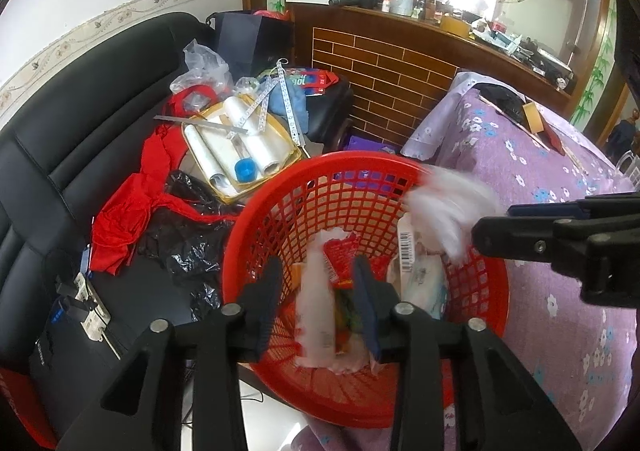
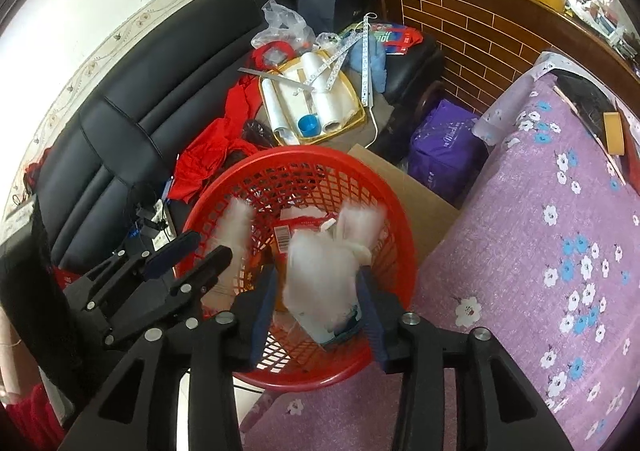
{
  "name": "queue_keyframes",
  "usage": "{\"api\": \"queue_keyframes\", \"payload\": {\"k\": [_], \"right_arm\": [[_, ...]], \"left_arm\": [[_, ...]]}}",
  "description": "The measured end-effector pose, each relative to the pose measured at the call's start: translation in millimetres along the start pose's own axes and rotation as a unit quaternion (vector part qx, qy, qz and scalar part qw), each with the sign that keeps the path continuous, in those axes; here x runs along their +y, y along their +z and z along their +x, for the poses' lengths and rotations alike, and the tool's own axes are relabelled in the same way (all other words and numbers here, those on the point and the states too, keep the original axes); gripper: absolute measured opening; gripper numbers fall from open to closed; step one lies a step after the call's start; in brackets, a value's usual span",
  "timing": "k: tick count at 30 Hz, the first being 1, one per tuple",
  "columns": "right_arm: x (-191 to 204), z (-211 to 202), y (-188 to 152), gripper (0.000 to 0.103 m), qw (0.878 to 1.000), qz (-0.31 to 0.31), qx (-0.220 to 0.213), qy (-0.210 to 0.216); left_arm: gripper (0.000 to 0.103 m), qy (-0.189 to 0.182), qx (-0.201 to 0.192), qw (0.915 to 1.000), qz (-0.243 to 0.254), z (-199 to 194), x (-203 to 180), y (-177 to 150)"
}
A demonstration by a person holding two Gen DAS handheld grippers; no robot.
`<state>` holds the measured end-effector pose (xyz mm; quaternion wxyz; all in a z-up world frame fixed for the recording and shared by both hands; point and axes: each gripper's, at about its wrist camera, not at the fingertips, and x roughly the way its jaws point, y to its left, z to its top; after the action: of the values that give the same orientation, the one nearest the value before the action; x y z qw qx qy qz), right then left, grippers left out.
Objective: Collect trash
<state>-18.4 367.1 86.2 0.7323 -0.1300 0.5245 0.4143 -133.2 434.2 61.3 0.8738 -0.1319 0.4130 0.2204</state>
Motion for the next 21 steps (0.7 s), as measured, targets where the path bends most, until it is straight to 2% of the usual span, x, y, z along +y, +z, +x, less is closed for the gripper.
{"api": "queue_keyframes", "payload": {"k": [8, 13, 18, 21], "right_arm": [[-12.0, -7.6, -1.3, 0.048, 1.000, 0.019, -0.010, -0.015], [-12.4, -12.1, -3.2, 0.064, 0.999, 0.023, -0.020, -0.030], [-14.7, -20.8, -7.3, 0.074, 0.997, 0.030, -0.033, -0.056], [-17.7, -27.7, -10.5, 0.080, 0.995, 0.035, -0.044, -0.081]], "left_arm": [[0.062, 0.009, -0.004, 0.9999, -0.009, 2.6, 1.3, -1.3], [0.079, 0.018, -0.012, 0.9997, -0.013, 0.6, 2.9, -0.9], [0.086, 0.037, -0.020, 0.9989, -0.023, -4.1, 6.3, -1.4], [0.094, 0.049, -0.028, 0.9978, -0.034, -7.4, 10.0, -1.4]]}}
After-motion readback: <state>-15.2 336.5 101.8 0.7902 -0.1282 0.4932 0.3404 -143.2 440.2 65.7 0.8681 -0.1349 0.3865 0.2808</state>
